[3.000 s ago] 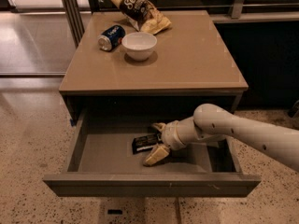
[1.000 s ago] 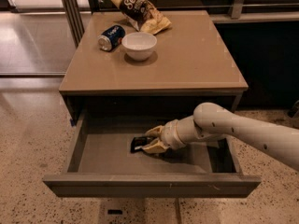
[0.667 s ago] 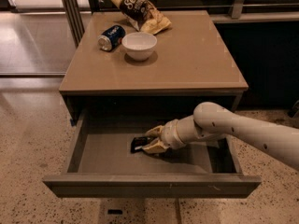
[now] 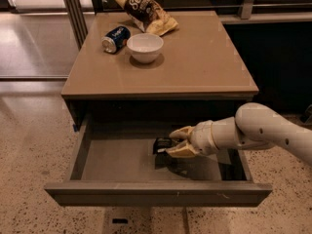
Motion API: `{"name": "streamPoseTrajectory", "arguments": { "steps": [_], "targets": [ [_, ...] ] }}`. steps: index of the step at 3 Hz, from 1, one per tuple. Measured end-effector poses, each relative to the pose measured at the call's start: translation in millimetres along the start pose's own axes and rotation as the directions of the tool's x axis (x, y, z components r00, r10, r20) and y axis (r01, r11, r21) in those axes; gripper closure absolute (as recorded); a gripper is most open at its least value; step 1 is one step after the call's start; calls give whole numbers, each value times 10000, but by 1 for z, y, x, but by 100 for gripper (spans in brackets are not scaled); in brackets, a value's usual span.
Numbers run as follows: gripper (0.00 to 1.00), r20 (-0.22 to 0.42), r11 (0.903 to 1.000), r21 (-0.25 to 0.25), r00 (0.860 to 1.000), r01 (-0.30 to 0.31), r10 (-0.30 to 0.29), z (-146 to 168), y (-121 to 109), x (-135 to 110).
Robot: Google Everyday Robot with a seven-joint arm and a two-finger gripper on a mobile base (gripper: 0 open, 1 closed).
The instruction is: Pick rxbar chocolate from top drawer and place on counter
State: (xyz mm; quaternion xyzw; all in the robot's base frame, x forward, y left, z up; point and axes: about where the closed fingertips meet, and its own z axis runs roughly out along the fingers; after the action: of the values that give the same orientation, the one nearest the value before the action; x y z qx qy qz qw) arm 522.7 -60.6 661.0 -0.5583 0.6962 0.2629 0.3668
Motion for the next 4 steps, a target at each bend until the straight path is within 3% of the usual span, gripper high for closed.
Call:
{"name": "streamPoseTrajectory", "arguments": {
  "steps": [1, 3, 4],
  "targets": [
    [100, -169, 9979, 563, 9994, 323, -314, -37, 0, -15],
    [100, -774, 9810, 1563, 9916, 1146, -1035, -84, -13, -41],
    [100, -790, 9805, 1578, 9913, 1167, -1053, -85, -13, -42]
  ]
}}
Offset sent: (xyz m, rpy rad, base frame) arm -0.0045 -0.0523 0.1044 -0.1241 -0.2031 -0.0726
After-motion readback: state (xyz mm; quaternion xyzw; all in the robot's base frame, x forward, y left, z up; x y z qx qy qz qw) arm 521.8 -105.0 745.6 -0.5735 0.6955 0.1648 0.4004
